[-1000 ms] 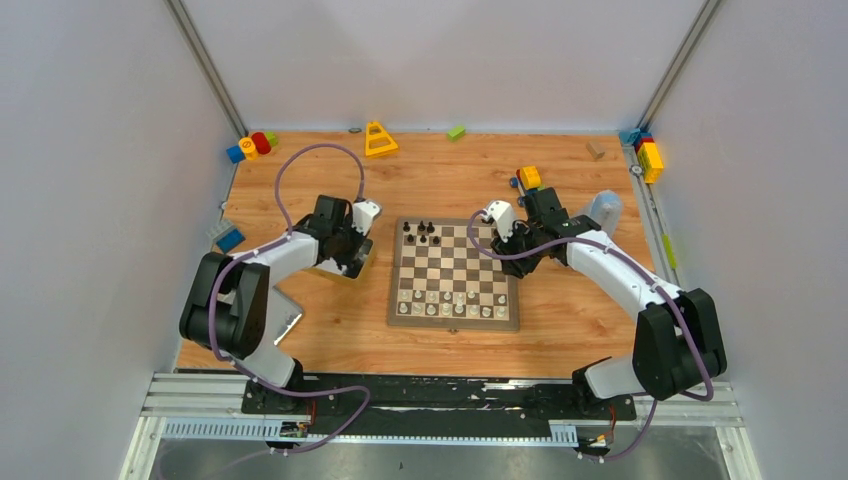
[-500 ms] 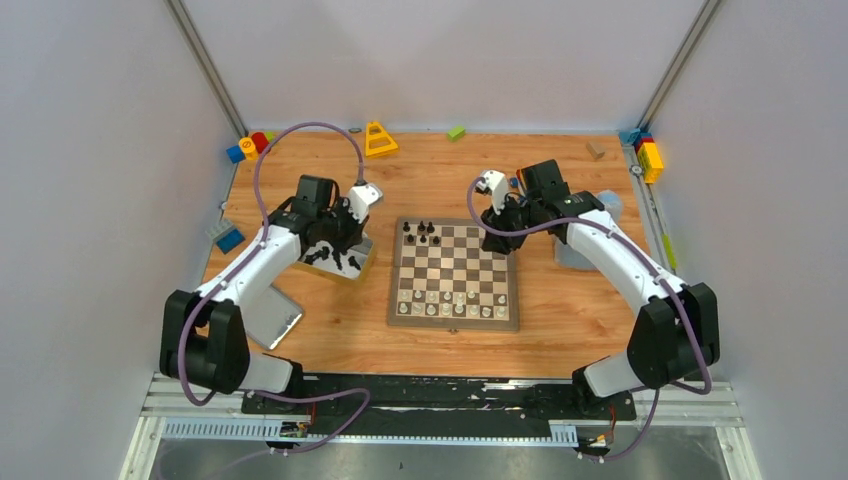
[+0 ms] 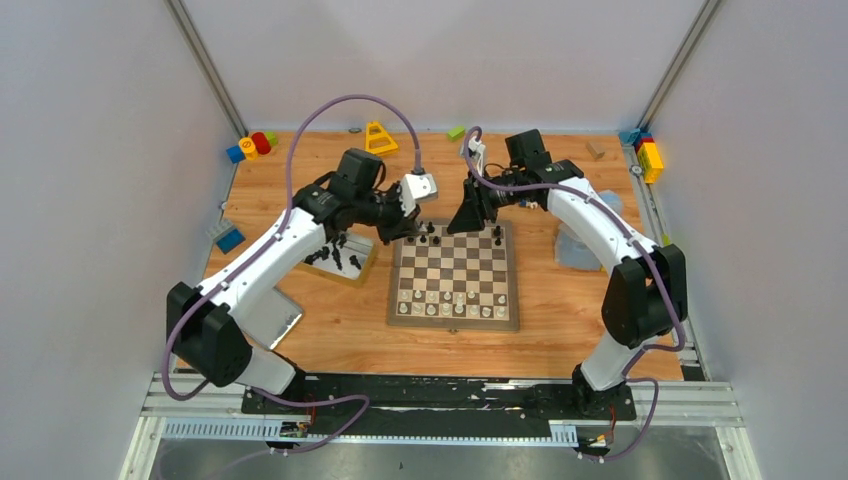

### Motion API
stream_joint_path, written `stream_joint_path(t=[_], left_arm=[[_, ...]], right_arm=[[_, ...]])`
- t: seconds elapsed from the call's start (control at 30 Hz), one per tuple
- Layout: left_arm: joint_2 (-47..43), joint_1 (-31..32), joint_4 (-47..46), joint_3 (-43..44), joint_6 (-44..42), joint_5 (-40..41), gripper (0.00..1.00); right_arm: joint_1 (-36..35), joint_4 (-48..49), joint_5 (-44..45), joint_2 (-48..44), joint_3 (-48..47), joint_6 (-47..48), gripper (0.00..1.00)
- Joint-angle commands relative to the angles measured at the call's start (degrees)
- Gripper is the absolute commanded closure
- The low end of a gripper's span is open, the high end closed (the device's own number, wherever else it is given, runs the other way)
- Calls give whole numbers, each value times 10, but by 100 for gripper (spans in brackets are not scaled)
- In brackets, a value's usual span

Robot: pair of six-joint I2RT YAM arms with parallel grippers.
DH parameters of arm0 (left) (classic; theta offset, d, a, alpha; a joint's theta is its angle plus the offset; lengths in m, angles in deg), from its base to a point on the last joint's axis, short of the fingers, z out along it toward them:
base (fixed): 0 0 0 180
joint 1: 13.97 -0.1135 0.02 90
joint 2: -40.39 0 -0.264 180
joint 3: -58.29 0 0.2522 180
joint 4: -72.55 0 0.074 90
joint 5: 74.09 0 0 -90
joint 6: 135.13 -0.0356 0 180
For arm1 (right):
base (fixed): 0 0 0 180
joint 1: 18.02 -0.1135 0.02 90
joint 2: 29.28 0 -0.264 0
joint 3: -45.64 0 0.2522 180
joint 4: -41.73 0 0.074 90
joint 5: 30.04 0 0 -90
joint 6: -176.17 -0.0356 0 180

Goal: Set up the chess pieces on the board
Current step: Place the chess piece on the chessboard.

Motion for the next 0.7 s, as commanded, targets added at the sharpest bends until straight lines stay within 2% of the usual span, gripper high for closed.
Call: stream_joint_path(t=[0.0,0.13,0.67], left_arm=[[28,33,20,35,18,-18,90],[40,48,12,40,31,-11,92],[48,62,-5,31,44,8,92]], right_arm=[[3,12,-108,31,-37,-50,56],[2,20,-132,51,-40,-64,52],[-11,30,-154,105,-56,-93,52]])
